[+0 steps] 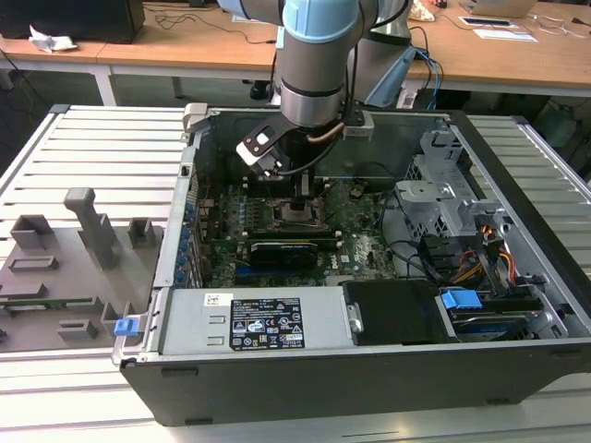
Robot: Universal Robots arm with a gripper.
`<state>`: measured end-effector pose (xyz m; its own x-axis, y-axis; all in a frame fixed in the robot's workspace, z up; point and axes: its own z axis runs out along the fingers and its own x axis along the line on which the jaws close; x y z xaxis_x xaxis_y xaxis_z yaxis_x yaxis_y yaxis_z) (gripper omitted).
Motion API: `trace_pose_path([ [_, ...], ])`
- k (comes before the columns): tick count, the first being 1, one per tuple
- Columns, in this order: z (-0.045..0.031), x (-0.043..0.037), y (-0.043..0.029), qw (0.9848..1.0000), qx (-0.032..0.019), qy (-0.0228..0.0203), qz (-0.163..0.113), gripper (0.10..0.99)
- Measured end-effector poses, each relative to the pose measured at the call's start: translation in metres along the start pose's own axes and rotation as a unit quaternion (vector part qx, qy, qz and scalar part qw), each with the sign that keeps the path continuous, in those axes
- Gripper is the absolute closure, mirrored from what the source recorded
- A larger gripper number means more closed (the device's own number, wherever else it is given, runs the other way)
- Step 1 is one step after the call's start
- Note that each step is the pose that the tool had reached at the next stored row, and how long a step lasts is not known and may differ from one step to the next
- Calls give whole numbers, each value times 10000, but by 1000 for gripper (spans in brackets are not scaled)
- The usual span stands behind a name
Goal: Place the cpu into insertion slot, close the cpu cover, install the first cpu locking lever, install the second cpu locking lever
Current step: 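Close the cpu cover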
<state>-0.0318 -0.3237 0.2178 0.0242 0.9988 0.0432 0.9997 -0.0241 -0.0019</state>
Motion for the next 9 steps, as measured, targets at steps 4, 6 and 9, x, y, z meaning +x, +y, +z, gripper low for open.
trace_pose_path([
  [4, -42, 3, 0, 10000, -1, 5, 0, 980],
  [6, -49, 2, 0, 10000, 0, 3, 0, 980],
  [9, -60, 3, 0, 10000, 0, 3, 0, 980],
])
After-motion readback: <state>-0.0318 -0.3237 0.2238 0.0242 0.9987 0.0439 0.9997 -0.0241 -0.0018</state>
